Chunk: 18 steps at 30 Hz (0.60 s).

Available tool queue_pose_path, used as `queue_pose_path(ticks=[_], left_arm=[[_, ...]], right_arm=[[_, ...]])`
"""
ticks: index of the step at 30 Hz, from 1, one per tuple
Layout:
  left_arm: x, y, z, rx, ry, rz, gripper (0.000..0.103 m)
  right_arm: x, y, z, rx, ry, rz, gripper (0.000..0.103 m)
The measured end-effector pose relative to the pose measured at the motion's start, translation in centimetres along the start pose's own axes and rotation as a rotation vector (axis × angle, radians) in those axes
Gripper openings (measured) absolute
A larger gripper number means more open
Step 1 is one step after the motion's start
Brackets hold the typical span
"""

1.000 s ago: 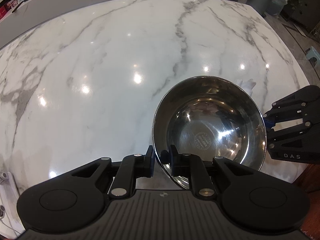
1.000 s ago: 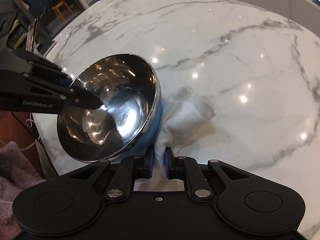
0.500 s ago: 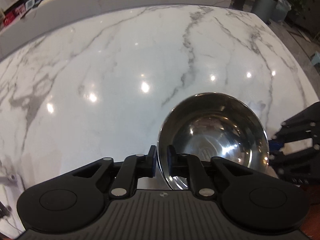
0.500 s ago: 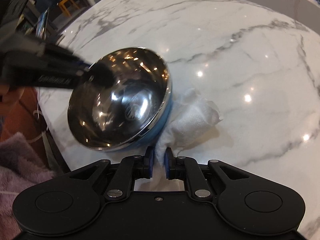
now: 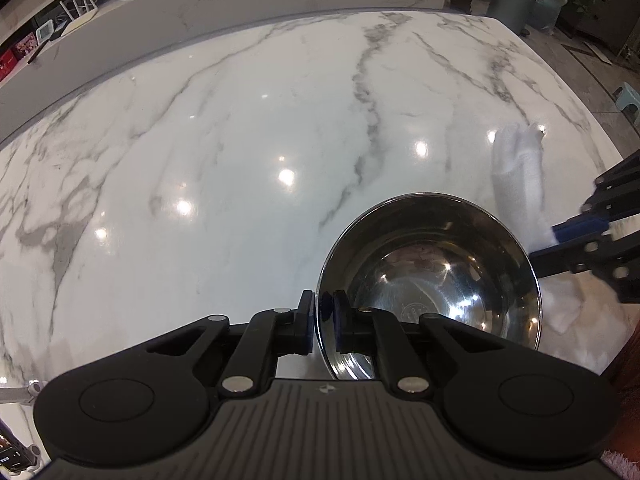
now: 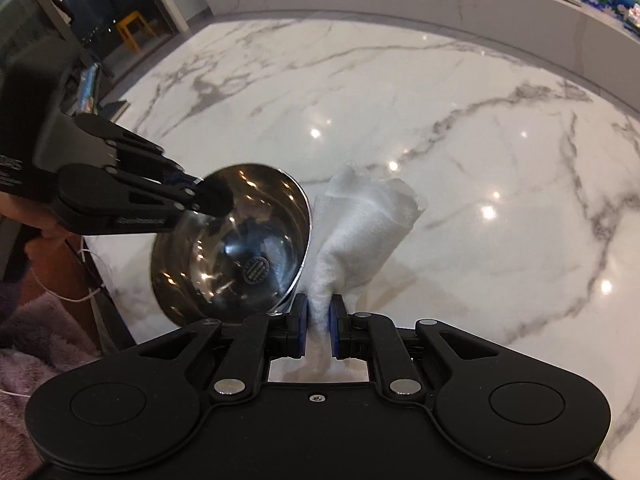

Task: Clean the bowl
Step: 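Wipe the blue bowl exterior with the cloth in the right tool while the left tool tilts the bowl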

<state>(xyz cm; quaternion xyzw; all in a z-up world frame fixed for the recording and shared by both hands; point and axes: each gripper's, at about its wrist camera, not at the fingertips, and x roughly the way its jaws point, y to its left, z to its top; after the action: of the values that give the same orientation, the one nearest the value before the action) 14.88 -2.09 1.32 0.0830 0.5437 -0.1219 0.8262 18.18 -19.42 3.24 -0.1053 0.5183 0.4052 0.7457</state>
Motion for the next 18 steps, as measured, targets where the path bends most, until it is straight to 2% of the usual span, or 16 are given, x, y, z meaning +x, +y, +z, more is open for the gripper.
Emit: queue_pose_path(ticks=[6,8,11,14,18], left_arm=[[0.0,1.0,-0.2,-0.065,-0.003,-0.036,0.009],[0.2,1.7,-0.4,-0.125,0.016,-0.063,0.023],[0.2,2.5,-0.9,-0.206,0.026,-0.088,0.033],[0.0,3.2,-1.6,-0.268,0.038,-0.132,0.036],[-0.7,3.2,-2.1,-0.284,0.048,-0.142,0.038]], right_arm=[[2.2,-0.2,-0.6,0.034,0.027,0.020,0.010],[2.8,-0.2,-0.9,0.042,0.037,0.024,0.010],[3.3,-0.2,-1.2,0.054,0.035,0.028,0.010],[3.2,-0.2,-1.4,0.056,0.033,0.030,0.010],[3.4,-0.1,-1.4,0.051,0.034,0.024,0.010]])
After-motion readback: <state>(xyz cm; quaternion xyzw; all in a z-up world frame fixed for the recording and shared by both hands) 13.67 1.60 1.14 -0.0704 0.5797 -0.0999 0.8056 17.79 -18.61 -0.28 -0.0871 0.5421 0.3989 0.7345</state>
